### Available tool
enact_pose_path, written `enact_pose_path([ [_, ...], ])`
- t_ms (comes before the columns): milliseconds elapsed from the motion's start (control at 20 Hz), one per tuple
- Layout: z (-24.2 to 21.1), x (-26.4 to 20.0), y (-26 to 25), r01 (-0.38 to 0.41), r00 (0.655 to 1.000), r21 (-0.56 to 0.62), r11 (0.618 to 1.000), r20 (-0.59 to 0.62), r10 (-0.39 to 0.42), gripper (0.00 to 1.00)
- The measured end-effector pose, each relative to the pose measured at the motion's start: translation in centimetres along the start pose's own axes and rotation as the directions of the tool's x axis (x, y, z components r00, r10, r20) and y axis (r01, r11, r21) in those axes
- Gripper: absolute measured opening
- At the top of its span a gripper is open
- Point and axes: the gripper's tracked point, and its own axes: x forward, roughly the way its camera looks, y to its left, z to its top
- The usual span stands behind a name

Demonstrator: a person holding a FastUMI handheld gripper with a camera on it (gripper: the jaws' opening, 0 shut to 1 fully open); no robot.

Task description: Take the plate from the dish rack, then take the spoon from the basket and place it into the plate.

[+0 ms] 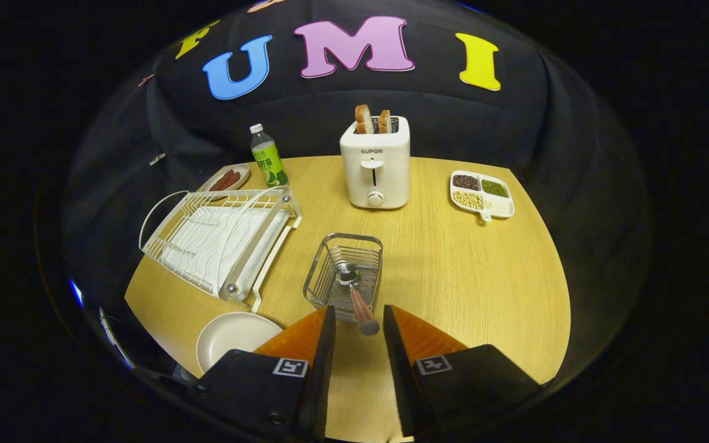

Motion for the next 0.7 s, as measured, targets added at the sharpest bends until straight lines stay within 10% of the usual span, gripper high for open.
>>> enact_pose_path([
  [150, 0.1, 0.1, 0.4, -0.024, 1.000, 0.006, 1.000, -0.015, 0.024, 0.17],
  [700, 2.5, -5.8, 0.9, 0.049, 0.997, -0.008, 0.999, 0.059, -0.048, 0.11],
])
